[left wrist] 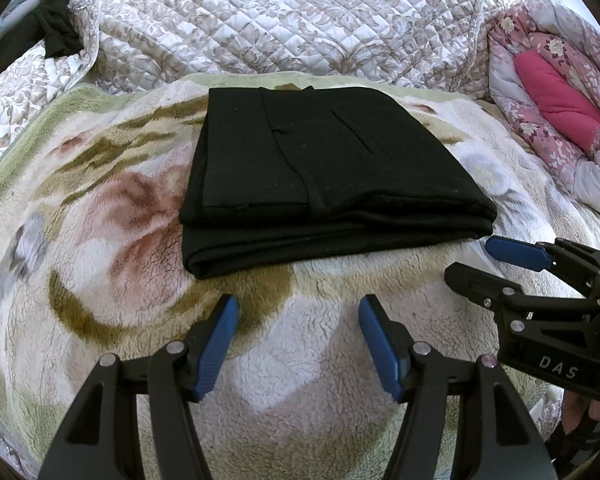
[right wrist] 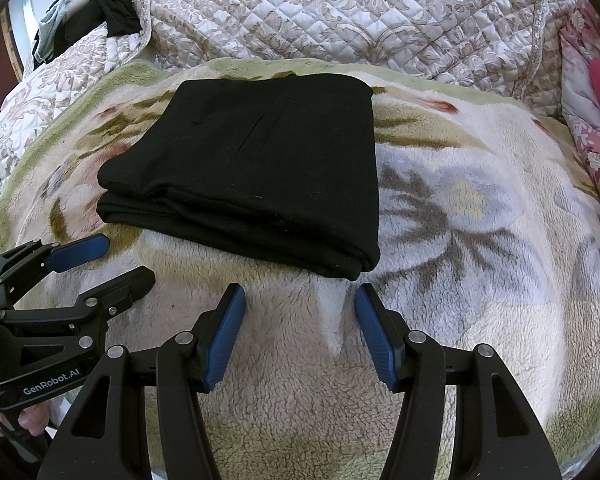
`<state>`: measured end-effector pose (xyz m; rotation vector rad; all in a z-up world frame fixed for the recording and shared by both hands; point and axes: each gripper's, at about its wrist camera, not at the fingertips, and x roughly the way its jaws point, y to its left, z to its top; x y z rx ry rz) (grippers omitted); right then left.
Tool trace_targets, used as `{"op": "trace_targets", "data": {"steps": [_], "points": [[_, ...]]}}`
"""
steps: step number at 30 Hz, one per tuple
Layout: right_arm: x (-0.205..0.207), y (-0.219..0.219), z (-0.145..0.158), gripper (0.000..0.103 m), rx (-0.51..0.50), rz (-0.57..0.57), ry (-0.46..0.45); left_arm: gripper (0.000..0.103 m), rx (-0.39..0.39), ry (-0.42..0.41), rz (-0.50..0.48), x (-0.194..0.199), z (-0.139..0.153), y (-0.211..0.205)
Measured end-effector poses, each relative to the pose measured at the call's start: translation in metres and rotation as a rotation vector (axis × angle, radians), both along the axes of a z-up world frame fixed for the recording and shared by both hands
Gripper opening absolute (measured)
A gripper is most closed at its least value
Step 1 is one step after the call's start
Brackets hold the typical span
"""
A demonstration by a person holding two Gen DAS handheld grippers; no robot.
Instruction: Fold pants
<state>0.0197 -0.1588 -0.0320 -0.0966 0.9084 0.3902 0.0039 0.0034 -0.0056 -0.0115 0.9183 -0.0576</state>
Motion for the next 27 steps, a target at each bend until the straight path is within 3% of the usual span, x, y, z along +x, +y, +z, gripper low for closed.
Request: {"op": "trace_targets", "data": {"steps": [27], "points": [[-0.0004, 0.0006, 0.0, 0.058, -0.001, -0.003, -0.002, 0.068, -0.004, 0.003, 0.0, 0.0006, -0.0008, 0.0003]]}}
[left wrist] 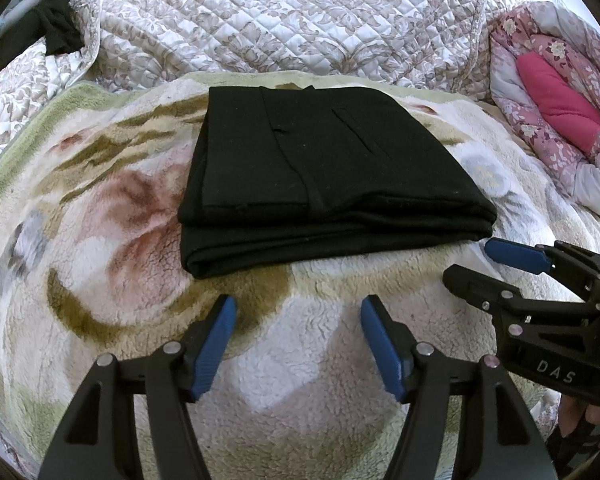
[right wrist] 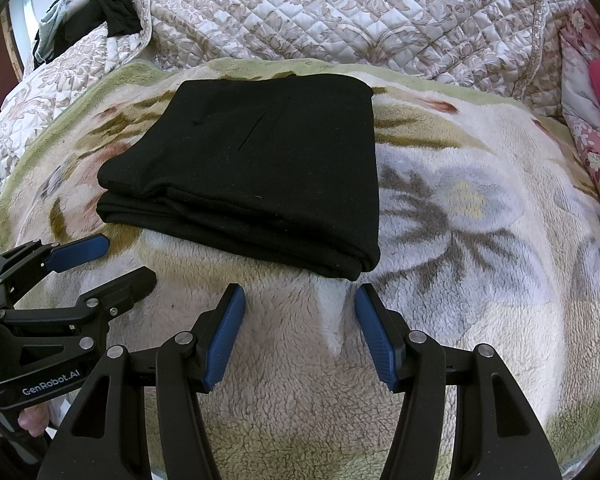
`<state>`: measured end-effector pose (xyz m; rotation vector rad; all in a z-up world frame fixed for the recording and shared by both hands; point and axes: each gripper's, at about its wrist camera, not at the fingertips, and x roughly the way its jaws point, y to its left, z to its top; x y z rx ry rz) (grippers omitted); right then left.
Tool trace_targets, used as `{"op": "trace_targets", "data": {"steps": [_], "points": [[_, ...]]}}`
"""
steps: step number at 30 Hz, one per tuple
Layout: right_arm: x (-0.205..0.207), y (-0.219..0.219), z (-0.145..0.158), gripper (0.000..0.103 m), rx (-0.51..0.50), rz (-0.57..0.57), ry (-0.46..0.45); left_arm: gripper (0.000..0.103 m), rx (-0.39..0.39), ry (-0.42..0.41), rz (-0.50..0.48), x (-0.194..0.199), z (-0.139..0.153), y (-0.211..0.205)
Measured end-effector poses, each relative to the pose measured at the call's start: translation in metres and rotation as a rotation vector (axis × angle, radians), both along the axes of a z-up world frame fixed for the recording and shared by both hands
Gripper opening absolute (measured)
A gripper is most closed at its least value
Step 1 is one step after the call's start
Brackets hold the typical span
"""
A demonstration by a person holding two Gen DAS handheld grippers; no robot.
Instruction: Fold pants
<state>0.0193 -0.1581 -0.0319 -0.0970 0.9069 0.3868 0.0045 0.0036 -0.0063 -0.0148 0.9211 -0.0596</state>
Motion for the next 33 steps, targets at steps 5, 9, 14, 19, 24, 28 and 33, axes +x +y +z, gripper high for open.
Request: {"op": "trace_targets", "data": {"steps": [5, 9, 14, 19, 24, 28, 33], "points": [[-0.0002, 0.0, -0.0001, 0.058, 0.001, 0.0, -0.001, 0.069, 0.003, 0.0, 0.0, 0.0002, 0.0001, 0.0], [-0.0002, 0.0001, -0.0002, 0.058, 0.0, 0.0, -0.001, 0.069, 0.002, 0.001, 0.0, 0.0004, 0.0003, -0.0001], [-0.0003, 0.0003, 0.0001, 0.058, 0.0, -0.001, -0.001, 0.069, 0.002, 0.0, 0.0, 0.0002, 0.0001, -0.0002], [-0.0004, 0.0004, 0.0003, 0.059, 0.0, -0.002, -0.002, 0.069, 0.002, -0.001, -0.002, 0.0002, 0.0004, 0.0], [-0.0006, 0.0005, 0.0003, 0.059, 0.0, -0.002, -0.002, 0.069, 0.0, -0.001, -0.002, -0.0005, -0.0013, 0.0008], [-0.0008, 0.0006, 0.0002, 0.059, 0.0, -0.003, -0.002, 0.069, 0.0, -0.002, -0.002, -0.0007, -0.0011, 0.0007], [-0.0009, 0.0007, 0.0002, 0.059, 0.0, -0.003, -0.003, 0.069, 0.001, -0.001, -0.002, -0.0004, -0.0006, 0.0008]]}}
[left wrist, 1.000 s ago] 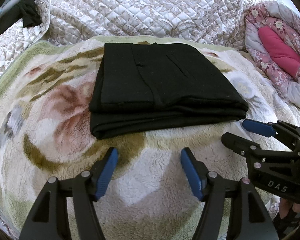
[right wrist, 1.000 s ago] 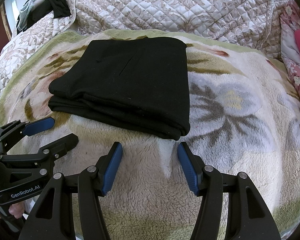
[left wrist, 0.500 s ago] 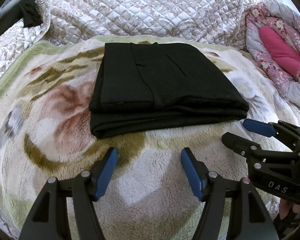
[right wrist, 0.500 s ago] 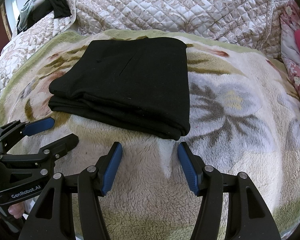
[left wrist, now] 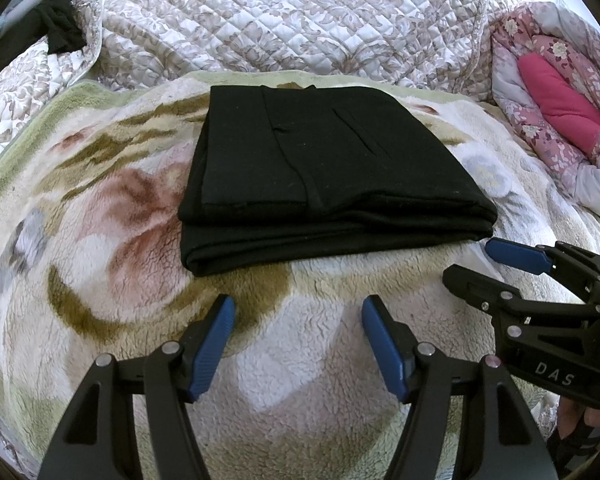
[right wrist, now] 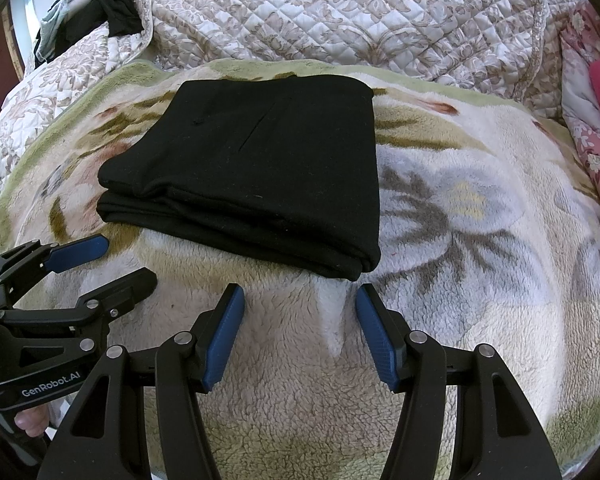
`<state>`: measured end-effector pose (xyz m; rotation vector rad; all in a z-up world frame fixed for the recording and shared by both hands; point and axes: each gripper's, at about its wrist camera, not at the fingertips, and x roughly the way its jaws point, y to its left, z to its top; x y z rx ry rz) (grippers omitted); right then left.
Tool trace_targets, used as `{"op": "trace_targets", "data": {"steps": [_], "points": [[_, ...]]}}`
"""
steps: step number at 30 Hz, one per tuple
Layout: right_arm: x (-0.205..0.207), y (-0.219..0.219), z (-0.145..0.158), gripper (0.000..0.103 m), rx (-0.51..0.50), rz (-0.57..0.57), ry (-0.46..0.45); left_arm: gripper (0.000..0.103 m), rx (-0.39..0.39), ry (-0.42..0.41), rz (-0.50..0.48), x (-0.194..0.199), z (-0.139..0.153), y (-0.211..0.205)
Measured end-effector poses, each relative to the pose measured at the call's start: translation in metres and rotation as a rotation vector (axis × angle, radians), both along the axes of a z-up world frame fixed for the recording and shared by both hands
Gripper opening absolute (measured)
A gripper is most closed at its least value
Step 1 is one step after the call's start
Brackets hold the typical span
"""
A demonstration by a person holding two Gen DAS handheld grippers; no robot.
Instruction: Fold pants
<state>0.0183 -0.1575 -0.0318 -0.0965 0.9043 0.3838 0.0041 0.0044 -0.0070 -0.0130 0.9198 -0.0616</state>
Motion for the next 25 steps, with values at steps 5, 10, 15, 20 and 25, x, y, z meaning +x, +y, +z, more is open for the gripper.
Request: {"op": "trace_targets", "data": {"steps": [5, 10, 15, 20, 25], "points": [[-0.0003, 0.0002, 0.0, 0.059, 0.0, -0.001, -0.001, 0.069, -0.001, 0.0, 0.0, -0.0004, -0.0004, 0.0003], [-0.0002, 0.0002, 0.0003, 0.059, 0.001, 0.0, -0.003, 0.069, 0.0, 0.0, 0.0, 0.0002, 0.0003, -0.0003], [-0.0007, 0.0001, 0.0001, 0.059, 0.001, 0.0, -0.004, 0.069, -0.002, 0.0, 0.001, -0.0007, -0.0005, 0.0006], [-0.0011, 0.0006, 0.0001, 0.059, 0.001, -0.002, -0.004, 0.069, -0.003, -0.001, 0.01, -0.0012, -0.0016, 0.0026], [-0.0012, 0.001, 0.0002, 0.059, 0.001, -0.002, -0.006, 0.071, -0.003, -0.003, 0.01, -0.002, -0.0022, 0.0033]]}}
